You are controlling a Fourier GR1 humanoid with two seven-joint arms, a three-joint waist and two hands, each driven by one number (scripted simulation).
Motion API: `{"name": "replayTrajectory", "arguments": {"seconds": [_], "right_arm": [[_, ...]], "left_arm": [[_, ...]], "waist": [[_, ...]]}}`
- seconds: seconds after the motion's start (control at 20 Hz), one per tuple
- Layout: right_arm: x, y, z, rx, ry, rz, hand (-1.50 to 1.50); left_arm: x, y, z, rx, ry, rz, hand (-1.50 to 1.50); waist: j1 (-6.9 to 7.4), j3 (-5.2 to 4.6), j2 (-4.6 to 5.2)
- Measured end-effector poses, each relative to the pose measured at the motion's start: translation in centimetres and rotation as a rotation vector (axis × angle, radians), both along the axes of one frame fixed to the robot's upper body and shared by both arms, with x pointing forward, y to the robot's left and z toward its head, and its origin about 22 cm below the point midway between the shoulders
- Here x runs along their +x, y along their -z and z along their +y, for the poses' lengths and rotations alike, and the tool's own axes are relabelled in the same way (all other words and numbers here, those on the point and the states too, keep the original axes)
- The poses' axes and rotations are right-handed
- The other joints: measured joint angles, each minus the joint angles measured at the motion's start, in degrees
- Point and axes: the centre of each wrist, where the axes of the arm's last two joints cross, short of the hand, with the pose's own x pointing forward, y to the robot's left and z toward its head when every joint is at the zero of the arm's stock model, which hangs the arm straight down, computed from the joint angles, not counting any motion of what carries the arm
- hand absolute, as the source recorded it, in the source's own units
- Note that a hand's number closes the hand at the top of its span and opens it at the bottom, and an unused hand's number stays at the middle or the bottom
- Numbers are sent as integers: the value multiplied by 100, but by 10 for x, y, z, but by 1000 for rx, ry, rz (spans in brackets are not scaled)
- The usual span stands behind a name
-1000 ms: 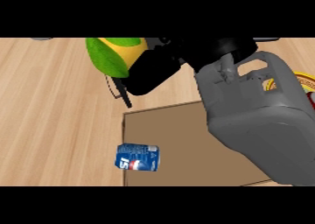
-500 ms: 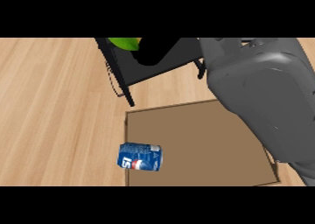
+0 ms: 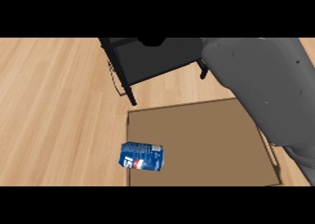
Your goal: Pick the lemon from the tray and place it in the tiered shelf
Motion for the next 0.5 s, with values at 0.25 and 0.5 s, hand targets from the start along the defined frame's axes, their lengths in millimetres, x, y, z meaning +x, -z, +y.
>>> {"name": "replayTrajectory", "arguments": {"seconds": [0.25, 0.5], "right_arm": [[10, 1, 0, 16, -25, -13, 150], [21, 7, 1, -2, -39, -12, 150]], "left_arm": [[2, 0, -1, -3, 1, 1, 0], [2, 0, -1, -2, 2, 9, 0]], "waist": [[19, 6, 0], [11, 8, -6]]}}
